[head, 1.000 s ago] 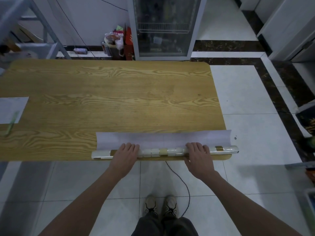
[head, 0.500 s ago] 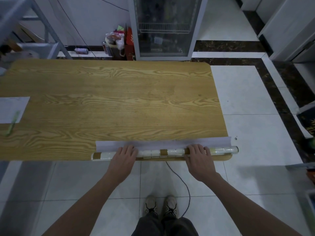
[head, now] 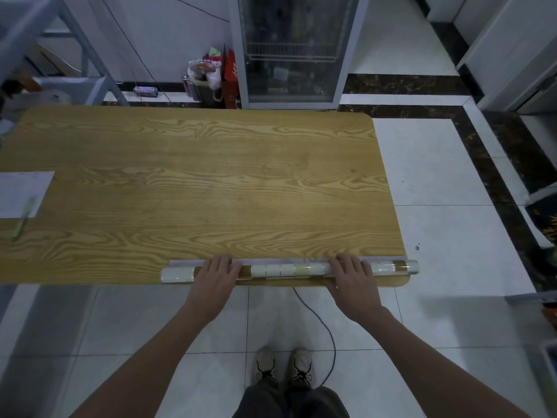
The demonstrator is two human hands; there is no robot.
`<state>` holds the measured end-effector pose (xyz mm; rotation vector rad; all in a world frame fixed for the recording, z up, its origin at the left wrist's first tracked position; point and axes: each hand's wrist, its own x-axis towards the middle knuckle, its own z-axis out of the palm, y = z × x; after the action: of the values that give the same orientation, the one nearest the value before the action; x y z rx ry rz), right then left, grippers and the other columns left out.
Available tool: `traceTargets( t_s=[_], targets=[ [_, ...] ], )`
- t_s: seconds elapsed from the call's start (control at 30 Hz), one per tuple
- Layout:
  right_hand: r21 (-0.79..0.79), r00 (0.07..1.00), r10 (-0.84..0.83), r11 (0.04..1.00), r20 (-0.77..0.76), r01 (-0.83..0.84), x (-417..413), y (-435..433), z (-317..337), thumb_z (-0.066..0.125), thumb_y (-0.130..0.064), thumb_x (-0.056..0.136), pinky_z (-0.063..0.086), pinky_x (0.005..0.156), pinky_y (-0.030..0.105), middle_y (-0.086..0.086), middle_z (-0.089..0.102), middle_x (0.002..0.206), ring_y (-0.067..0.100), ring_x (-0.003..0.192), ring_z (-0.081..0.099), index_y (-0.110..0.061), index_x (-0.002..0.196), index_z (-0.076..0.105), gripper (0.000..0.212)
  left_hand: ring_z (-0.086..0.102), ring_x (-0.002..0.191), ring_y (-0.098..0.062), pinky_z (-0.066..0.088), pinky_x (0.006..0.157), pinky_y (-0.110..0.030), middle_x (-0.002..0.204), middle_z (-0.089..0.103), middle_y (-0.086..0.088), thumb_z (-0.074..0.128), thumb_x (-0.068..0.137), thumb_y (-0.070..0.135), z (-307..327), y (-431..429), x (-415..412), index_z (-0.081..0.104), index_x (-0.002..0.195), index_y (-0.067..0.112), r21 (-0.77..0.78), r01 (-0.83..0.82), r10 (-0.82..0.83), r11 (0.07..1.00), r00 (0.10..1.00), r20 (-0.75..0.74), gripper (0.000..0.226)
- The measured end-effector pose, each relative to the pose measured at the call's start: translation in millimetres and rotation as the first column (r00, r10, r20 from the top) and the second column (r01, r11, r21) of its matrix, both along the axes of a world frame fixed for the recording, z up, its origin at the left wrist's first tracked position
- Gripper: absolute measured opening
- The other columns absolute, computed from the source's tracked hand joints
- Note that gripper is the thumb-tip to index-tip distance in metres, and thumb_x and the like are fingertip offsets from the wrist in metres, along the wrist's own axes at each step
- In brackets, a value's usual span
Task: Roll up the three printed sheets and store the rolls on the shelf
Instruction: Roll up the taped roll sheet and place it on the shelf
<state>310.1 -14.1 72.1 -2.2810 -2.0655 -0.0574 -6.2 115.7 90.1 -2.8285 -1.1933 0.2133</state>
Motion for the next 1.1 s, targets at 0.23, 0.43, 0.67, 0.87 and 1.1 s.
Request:
traceTargets(
  t_s=[0.23, 0.43, 0.67, 0.87, 1.1],
  targets=[
    [-0.031, 0.999, 0.021, 0.999, 0.029, -0.02, 3.5, 3.0, 0.3, 0.048, -0.041, 0.092, 0.04, 0.089, 0.042, 0.0, 0.066, 0.104, 0.027, 0.1, 0.06, -0.021, 0.115, 0.062, 0.034, 0.059, 0.088, -0.031, 0.049, 0.078, -0.042, 0.102, 0.062, -0.012, 0.066, 0.072, 0.003, 1.1, 2.5, 0.2, 0.054, 0.117, 0.007, -0.023, 0.041, -0.042, 0.999, 0.998, -0.046, 0.047],
    [-0.09, 1.0, 0.018, 0.996, 0.021, -0.016, -3.2, 3.9, 3.7, 0.079, -0.036, 0.076, 0.043, 0.092, 0.045, 0.005, 0.063, 0.117, 0.03, 0.104, 0.059, -0.019, 0.121, 0.064, 0.05, 0.059, 0.086, -0.033, 0.051, 0.078, -0.043, 0.099, 0.061, -0.018, 0.075, 0.075, 0.011, -1.2, 0.7, 18.0, 0.06, 0.106, 0.005, -0.012, -0.02, 0.018, 1.0, 0.995, -0.1, 0.035],
    [-0.079, 0.999, 0.0, 0.997, 0.054, 0.004, -14.7, 21.1, 9.5, 0.077, -0.016, 0.074, 0.049, 0.08, 0.045, 0.006, 0.066, 0.093, 0.031, 0.081, 0.062, -0.019, 0.109, 0.067, 0.037, 0.057, 0.07, -0.03, 0.051, 0.066, -0.04, 0.082, 0.059, -0.015, 0.068, 0.071, 0.002, 4.1, 4.9, 31.0, 0.061, 0.098, 0.007, 0.03, 0.024, -0.02, 0.999, 0.991, -0.133, 0.028],
    [-0.149, 0.994, -0.016, 0.988, 0.105, 0.032, -27.1, 32.1, 5.9, 0.075, -0.011, 0.068, 0.053, 0.076, 0.045, 0.009, 0.067, 0.089, 0.031, 0.076, 0.063, -0.011, 0.099, 0.069, 0.032, 0.06, 0.078, -0.026, 0.053, 0.069, -0.036, 0.093, 0.063, -0.012, 0.076, 0.071, 0.01, 2.0, 6.9, 38.5, 0.06, 0.111, 0.005, -0.032, 0.019, -0.025, 0.999, 0.98, -0.195, 0.044],
    [-0.199, 0.997, 0.036, 0.98, 0.068, -0.021, -30.2, 47.2, 10.9, 0.084, -0.011, 0.056, 0.054, 0.066, 0.04, 0.009, 0.066, 0.072, 0.031, 0.065, 0.064, -0.01, 0.075, 0.069, 0.024, 0.064, 0.093, -0.024, 0.052, 0.078, -0.034, 0.109, 0.064, -0.011, 0.064, 0.086, 0.012, 12.3, 10.8, 47.3, 0.052, 0.121, 0.008, -0.02, 0.089, -0.089, 0.996, 0.919, -0.384, 0.037]
  ],
)
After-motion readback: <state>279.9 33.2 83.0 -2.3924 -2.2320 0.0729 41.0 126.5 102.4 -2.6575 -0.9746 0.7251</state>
